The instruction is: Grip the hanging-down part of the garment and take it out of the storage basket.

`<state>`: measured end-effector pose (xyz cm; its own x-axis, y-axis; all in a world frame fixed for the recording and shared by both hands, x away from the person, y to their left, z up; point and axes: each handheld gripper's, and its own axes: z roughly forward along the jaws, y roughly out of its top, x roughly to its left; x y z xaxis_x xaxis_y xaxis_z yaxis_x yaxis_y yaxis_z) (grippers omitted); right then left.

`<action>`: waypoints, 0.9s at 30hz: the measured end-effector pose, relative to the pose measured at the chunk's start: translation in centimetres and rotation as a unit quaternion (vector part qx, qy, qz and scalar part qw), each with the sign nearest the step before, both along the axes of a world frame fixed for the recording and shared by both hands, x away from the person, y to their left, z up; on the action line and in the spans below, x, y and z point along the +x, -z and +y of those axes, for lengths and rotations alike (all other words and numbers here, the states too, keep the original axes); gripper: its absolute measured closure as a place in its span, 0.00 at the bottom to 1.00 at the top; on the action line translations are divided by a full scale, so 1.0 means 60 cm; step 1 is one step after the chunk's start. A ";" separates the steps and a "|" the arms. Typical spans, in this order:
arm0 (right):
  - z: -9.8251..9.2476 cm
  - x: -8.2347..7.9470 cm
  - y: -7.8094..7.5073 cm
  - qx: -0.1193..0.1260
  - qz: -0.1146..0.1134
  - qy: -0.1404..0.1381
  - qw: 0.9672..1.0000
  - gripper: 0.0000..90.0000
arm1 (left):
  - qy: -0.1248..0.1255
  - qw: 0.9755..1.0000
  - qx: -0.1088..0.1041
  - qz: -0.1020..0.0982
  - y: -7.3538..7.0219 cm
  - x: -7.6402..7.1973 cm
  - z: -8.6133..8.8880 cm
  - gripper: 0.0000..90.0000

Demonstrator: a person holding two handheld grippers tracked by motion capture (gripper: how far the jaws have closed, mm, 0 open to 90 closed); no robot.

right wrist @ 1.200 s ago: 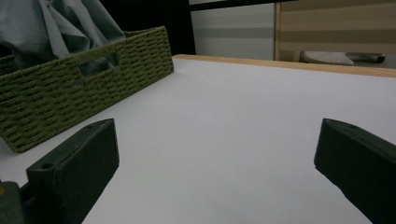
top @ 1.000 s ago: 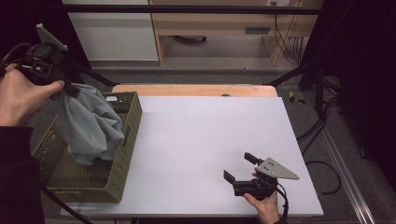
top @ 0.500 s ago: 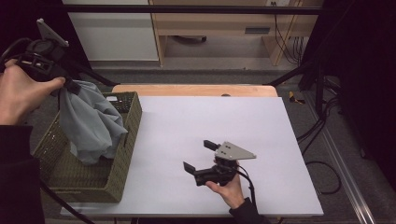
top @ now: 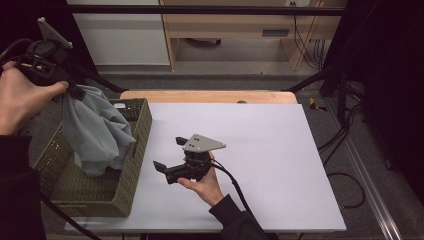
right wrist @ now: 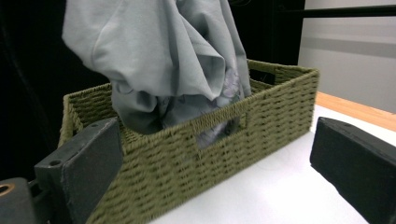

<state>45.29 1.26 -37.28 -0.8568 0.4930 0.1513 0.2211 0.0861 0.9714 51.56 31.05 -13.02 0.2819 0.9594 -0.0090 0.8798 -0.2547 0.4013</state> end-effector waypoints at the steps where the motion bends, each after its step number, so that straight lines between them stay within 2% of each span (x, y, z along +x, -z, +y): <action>1: 0.000 0.000 0.000 0.000 0.000 0.000 1.000 0.03 | 0.001 1.000 0.001 0.000 0.000 0.000 -0.001 0.97; 4: 0.029 0.016 0.004 -0.005 -0.002 -0.009 1.000 0.04 | 0.003 1.000 0.002 0.002 -0.002 0.002 -0.001 0.97; 14: 0.081 0.064 0.017 -0.005 0.003 0.000 1.000 0.08 | 0.004 1.000 0.004 0.000 -0.009 -0.001 -0.002 0.97; 23: 0.120 0.089 0.023 -0.010 0.013 -0.003 1.000 0.09 | 0.012 1.000 0.005 0.004 -0.005 0.004 -0.010 0.97; 27: 0.143 0.099 0.026 -0.019 0.018 -0.007 1.000 0.11 | 0.013 1.000 0.003 0.004 -0.005 0.004 -0.010 0.97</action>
<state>51.21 9.83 -38.82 -0.8582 0.4864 0.1643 0.2551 0.1262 0.9587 51.80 30.46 -12.74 0.3071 0.9517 -0.0059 0.8760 -0.2803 0.3925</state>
